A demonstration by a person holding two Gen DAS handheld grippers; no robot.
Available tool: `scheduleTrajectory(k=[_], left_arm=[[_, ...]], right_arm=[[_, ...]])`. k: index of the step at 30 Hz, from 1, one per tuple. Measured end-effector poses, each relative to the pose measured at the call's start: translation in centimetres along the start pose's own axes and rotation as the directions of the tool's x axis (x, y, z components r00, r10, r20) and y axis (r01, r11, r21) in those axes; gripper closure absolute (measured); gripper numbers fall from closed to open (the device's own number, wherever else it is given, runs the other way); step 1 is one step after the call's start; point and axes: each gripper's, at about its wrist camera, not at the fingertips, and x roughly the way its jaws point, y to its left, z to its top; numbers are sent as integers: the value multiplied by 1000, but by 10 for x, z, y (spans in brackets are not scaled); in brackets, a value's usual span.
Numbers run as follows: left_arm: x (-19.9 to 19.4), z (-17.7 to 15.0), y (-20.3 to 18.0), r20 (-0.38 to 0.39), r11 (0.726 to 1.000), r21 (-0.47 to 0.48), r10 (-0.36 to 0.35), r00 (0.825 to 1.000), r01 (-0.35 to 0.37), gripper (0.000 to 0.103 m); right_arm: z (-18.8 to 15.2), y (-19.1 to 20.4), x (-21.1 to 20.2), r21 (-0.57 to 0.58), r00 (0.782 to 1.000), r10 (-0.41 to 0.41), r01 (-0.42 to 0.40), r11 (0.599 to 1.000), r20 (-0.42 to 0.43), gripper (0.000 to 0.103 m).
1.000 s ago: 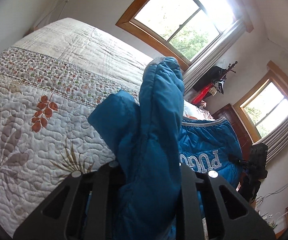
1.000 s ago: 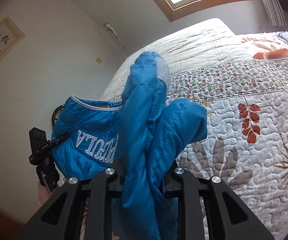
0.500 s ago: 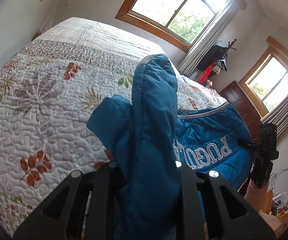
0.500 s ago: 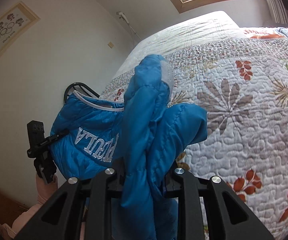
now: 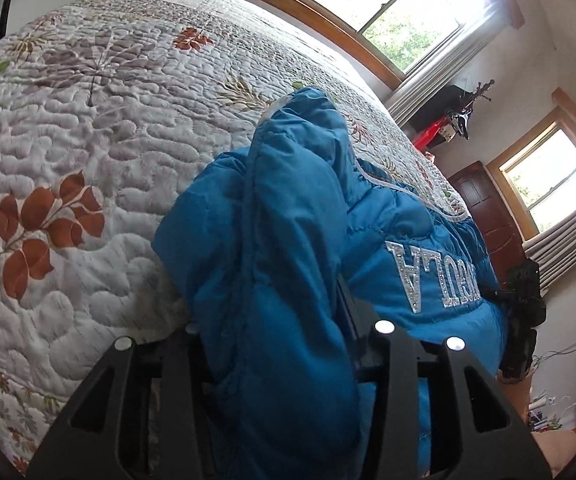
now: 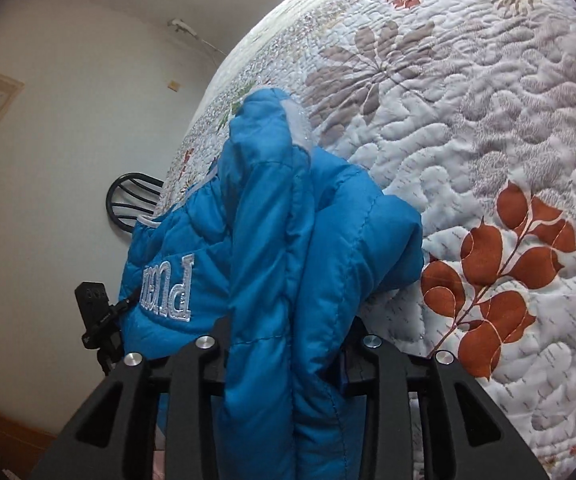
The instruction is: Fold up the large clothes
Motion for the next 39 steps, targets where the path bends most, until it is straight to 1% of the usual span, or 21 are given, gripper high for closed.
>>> scheduleTrajectory(k=[2, 3, 6, 8, 10, 12, 13, 15, 16, 19, 22, 23, 24, 25, 26, 27, 28, 29, 32, 35, 39], left_arm=[[0, 1, 2, -9, 1000, -14, -10, 1000, 10, 57], [-2, 3, 3, -16, 1000, -21, -4, 1000, 3, 51], [-12, 7, 0, -31, 999, -17, 47, 998, -47, 42], [-28, 9, -2, -16, 997, 4, 76, 997, -76, 40], [-45, 13, -3, 19, 996, 13, 92, 996, -93, 39], [-59, 22, -10, 66, 993, 31, 109, 992, -111, 37], [-63, 29, -14, 86, 991, 49, 121, 989, -125, 37], [-58, 44, -24, 85, 990, 76, 113, 990, -120, 34], [-52, 52, -29, 72, 989, 94, 108, 992, -114, 33], [-21, 70, -41, 26, 977, 149, 151, 988, -153, 33], [6, 84, -44, -25, 978, 152, 147, 989, -141, 33], [14, 88, -45, -35, 978, 154, 148, 988, -141, 33], [21, 92, -46, -51, 977, 161, 150, 987, -140, 37], [29, 92, -46, -70, 975, 166, 162, 984, -149, 40], [35, 94, -47, -81, 971, 169, 185, 979, -170, 56], [39, 96, -48, -88, 967, 170, 205, 975, -188, 69], [41, 97, -47, -95, 970, 164, 199, 975, -182, 74], [41, 100, -46, -92, 973, 154, 187, 978, -171, 81], [31, 108, -48, -32, 982, 121, 153, 988, -148, 87], [27, 118, -55, 20, 981, 129, 145, 989, -146, 87], [56, 127, -41, -45, 976, 117, 189, 981, -183, 86]], right_arm=[[-2, 4, -3, -27, 1000, -15, 15, 1000, 2, 66], [-2, 7, -4, -44, 999, -33, 33, 998, 3, 64], [-4, 20, -22, -89, 991, -132, 133, 987, 22, 48], [-4, 27, -40, -115, 980, -185, 193, 974, 74, 36], [1, 37, -57, -148, 964, -227, 247, 958, 135, 31], [8, 51, -69, -191, 954, -241, 274, 943, 178, 27], [14, 60, -68, -215, 952, -246, 283, 935, 182, 24], [30, 75, -58, -265, 951, -261, 298, 917, 167, 23], [38, 81, -49, -287, 950, -272, 306, 908, 155, 23], [59, 87, -16, -331, 939, -327, 345, 878, 111, 23], [76, 80, 12, -332, 934, -354, 349, 876, 50, 23], [80, 77, 20, -328, 933, -358, 348, 878, 32, 24], [84, 75, 27, -325, 930, -366, 353, 877, 20, 27], [87, 72, 33, -322, 929, -369, 351, 879, 7, 42], [89, 70, 37, -315, 930, -366, 345, 884, -9, 58], [91, 68, 38, -306, 934, -358, 337, 891, -14, 64], [92, 69, 38, -306, 940, -342, 321, 896, -15, 77], [93, 71, 35, -306, 947, -322, 304, 902, -8, 84], [100, 77, 16, -283, 968, -248, 250, 926, 42, 90], [113, 78, 8, -250, 972, -225, 236, 939, 72, 90], [126, 55, 33, -194, 962, -274, 273, 942, 27, 90]])
